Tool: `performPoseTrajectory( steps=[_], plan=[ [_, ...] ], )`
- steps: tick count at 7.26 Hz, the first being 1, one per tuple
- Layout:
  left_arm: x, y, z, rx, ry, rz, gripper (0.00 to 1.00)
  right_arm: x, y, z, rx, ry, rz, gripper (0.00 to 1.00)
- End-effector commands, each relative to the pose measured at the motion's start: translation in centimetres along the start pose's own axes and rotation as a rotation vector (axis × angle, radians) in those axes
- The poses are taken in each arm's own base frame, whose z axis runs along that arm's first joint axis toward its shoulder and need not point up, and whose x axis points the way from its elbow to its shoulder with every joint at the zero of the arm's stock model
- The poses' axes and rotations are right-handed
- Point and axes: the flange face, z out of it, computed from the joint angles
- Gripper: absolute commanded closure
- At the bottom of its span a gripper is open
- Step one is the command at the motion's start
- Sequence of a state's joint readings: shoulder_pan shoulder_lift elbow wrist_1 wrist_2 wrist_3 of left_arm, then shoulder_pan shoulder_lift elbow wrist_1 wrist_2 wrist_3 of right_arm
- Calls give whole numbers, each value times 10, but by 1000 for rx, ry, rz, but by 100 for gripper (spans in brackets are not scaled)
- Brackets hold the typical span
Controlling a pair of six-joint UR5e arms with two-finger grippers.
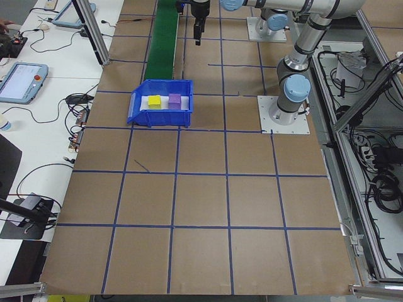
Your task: Move block left to right into plate
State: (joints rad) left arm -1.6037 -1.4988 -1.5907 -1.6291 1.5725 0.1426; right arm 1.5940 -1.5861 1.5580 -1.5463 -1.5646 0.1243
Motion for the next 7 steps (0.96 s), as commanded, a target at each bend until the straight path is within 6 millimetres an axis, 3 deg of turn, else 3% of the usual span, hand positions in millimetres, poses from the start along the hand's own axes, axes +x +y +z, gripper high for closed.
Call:
performPoseTrajectory(
  steps=[1, 3, 5, 7],
  plan=[
    [0, 0, 0, 0, 0, 1, 0, -1, 0, 0, -1, 0, -1, 0],
    [-15, -4, 0, 7, -7, -7, 0, 0, 0, 0, -2, 0, 0, 0],
    [-79, -30, 21, 11, -5, -108, 0, -1, 0, 0, -2, 0, -1, 0],
    [-135, -62, 72, -22, 4, -93, 0, -1, 1, 0, -2, 0, -1, 0]
  ],
)
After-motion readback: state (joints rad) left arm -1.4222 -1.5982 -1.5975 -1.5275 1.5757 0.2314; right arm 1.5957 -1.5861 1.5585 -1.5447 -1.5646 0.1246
